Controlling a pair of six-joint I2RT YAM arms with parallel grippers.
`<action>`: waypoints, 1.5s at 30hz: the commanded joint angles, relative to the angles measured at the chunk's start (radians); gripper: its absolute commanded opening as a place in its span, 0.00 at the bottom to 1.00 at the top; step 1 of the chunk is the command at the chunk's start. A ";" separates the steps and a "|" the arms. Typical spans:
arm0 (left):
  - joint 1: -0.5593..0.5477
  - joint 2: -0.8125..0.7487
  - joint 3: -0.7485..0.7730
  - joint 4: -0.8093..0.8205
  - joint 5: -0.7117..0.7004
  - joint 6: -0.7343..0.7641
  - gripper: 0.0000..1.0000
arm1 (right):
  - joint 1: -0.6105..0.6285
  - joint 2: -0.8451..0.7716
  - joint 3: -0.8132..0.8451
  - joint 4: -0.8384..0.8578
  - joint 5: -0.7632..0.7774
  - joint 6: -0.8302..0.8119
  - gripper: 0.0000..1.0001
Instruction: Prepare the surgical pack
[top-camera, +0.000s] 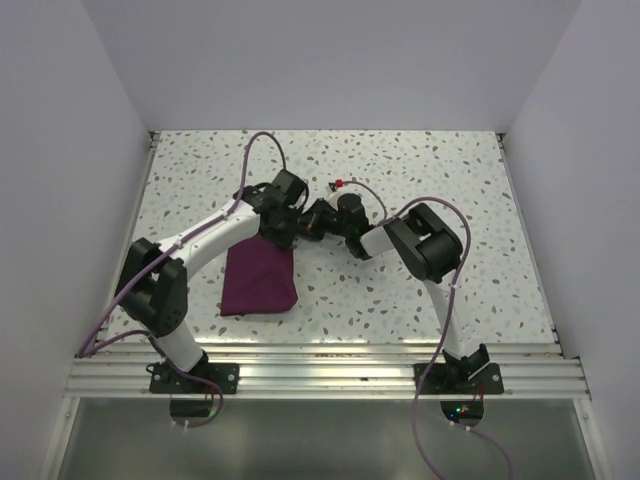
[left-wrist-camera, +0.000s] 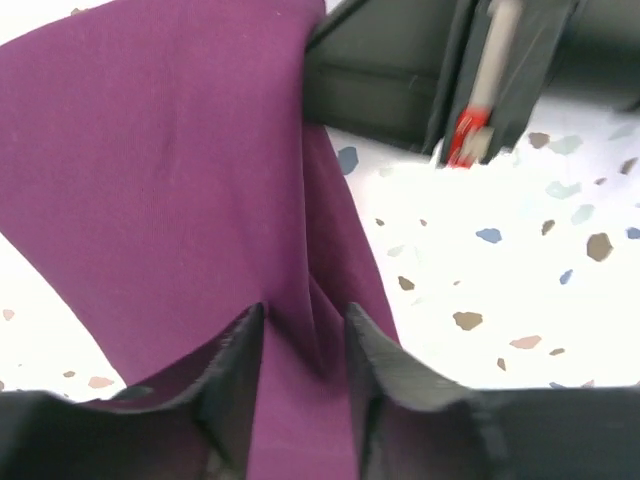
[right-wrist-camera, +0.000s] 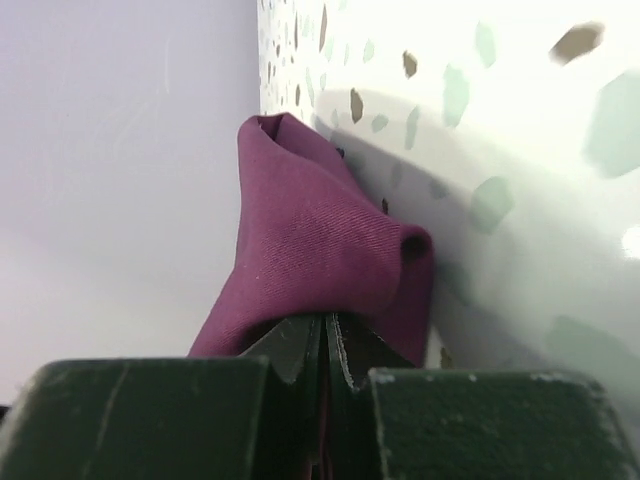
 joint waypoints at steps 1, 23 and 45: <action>0.017 -0.082 0.016 0.012 0.037 -0.010 0.43 | -0.054 -0.034 0.001 -0.037 -0.102 -0.077 0.03; 0.192 0.000 0.024 0.136 0.189 -0.022 0.02 | -0.071 -0.092 0.055 -0.174 -0.211 -0.145 0.01; 0.306 0.223 0.090 0.290 0.458 0.005 0.00 | 0.003 -0.240 0.065 -0.559 -0.524 -0.385 0.06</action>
